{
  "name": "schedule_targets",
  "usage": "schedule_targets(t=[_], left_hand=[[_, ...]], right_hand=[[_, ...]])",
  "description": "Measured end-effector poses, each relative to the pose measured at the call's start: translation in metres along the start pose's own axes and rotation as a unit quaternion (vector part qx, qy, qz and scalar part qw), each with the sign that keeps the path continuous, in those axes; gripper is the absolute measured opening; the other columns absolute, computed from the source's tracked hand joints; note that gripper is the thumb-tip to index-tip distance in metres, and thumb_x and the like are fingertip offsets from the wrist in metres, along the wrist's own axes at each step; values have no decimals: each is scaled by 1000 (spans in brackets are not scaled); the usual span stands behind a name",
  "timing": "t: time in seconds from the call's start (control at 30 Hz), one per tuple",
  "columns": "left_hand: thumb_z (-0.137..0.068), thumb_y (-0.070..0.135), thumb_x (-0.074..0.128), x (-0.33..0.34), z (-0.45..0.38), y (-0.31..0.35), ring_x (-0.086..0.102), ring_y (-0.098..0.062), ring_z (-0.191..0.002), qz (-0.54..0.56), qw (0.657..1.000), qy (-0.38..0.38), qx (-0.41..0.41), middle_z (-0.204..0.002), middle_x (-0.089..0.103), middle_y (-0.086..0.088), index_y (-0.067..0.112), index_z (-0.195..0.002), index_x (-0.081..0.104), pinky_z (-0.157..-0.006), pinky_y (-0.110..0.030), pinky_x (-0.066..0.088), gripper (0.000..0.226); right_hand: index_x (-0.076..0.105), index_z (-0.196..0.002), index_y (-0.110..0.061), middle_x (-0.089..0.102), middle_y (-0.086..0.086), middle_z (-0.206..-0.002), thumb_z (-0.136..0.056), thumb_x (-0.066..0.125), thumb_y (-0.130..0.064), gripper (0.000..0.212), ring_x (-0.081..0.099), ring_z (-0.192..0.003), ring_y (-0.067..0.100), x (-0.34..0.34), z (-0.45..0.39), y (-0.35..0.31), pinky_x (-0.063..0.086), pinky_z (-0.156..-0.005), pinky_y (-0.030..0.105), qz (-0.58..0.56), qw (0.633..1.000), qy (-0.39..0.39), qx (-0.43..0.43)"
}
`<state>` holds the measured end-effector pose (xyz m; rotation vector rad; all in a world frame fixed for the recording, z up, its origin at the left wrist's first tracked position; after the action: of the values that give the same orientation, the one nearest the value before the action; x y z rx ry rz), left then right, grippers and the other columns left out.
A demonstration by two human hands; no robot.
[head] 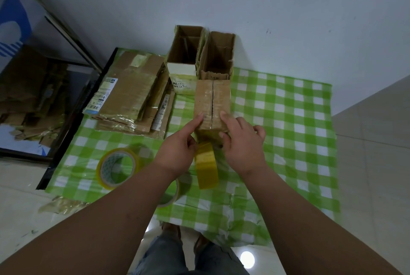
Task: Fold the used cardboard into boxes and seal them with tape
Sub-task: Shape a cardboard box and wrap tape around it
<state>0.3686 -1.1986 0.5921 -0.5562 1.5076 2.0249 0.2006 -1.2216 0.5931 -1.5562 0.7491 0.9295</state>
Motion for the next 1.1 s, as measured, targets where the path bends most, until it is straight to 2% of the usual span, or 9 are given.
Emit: schedule_targets(t=[0.17, 0.3, 0.43, 0.53, 0.63, 0.73, 0.83, 0.97, 1.1], left_hand=[[-96, 5, 52, 0, 7, 3, 60, -22, -71, 15, 999, 0, -33, -79, 61, -7, 59, -147, 8, -66, -31, 50, 87], [-94, 6, 57, 0, 10, 2, 61, -18, -71, 24, 998, 15, -60, -78, 61, -2, 43, -153, -9, -68, -35, 51, 96], [-91, 6, 61, 2, 16, -1, 62, -14, -77, 53, 993, 57, -86, -83, 64, 0, 30, -154, 17, -73, -38, 53, 80], [-91, 9, 61, 4, 21, -5, 62, -17, -77, 51, 990, 74, -113, -81, 64, 2, 22, -125, 51, -73, -37, 51, 38], [-93, 8, 57, 5, 26, -8, 60, -17, -72, 67, 988, 59, -123, -81, 64, 3, 23, -107, 66, -67, -32, 48, 22], [-93, 11, 59, 3, 31, -10, 62, -16, -77, 83, 985, 29, -146, -89, 67, 2, 21, -109, 69, -71, -31, 50, 22], [-88, 21, 71, -1, 32, -5, 64, -18, -83, 72, 985, 10, -159, -85, 66, 2, 21, -104, 71, -78, -33, 52, 16], [-91, 23, 67, -15, 34, 5, 58, -6, -72, 6, 988, 29, -148, -82, 68, 5, 20, -87, 72, -55, -18, 40, 7], [-92, 17, 65, -17, 37, 8, 55, -14, -72, 100, 982, 53, -149, -76, 62, 3, 16, -80, 66, -63, -26, 47, 11]], right_hand=[[34, -150, -19, 62, -11, -103, -89, 48, -14, 63, 62, -93, 16, 0, 19, 5, 36, -98, 45, -131, 988, -10, 84], [54, -103, -21, 59, -9, -72, -79, 47, -37, 29, 60, -71, 17, 15, 45, 11, 49, -88, 51, -202, 964, -58, 165], [60, -83, -19, 64, -3, -78, -70, 46, -74, 58, 62, -81, 20, 36, 57, 0, 50, -84, 46, -212, 931, -229, 191], [68, -97, -21, 72, 3, -100, -73, 67, -55, 42, 67, -95, 20, 47, 68, -8, 52, -91, 46, -281, 882, -330, 183], [69, -103, -11, 70, 10, -105, -82, 70, -39, 35, 66, -98, 25, 41, 70, -8, 52, -92, 47, -307, 875, -326, 184], [62, -86, -15, 61, 2, -85, -91, 68, -31, 18, 60, -80, 19, 32, 68, -12, 49, -75, 35, -305, 882, -324, 156], [56, -79, -20, 56, 0, -80, -93, 66, -31, 21, 54, -74, 15, 22, 67, -19, 43, -69, 30, -295, 892, -318, 127], [52, -72, -17, 50, -3, -71, -94, 64, -28, 28, 48, -63, 7, 6, 64, -22, 36, -59, 23, -316, 890, -300, 134], [53, -71, -17, 49, -3, -70, -86, 70, -32, 27, 48, -65, 10, -11, 60, -22, 36, -62, 25, -390, 862, -277, 170]])
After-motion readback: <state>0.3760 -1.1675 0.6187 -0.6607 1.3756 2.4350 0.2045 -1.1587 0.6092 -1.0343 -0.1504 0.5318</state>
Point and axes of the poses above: each hand's wrist, its own z-axis away from the middle knuckle, its own x-axis out of the palm, y = z × x, the point moved 5 cm from there along -z, towards the middle knuckle
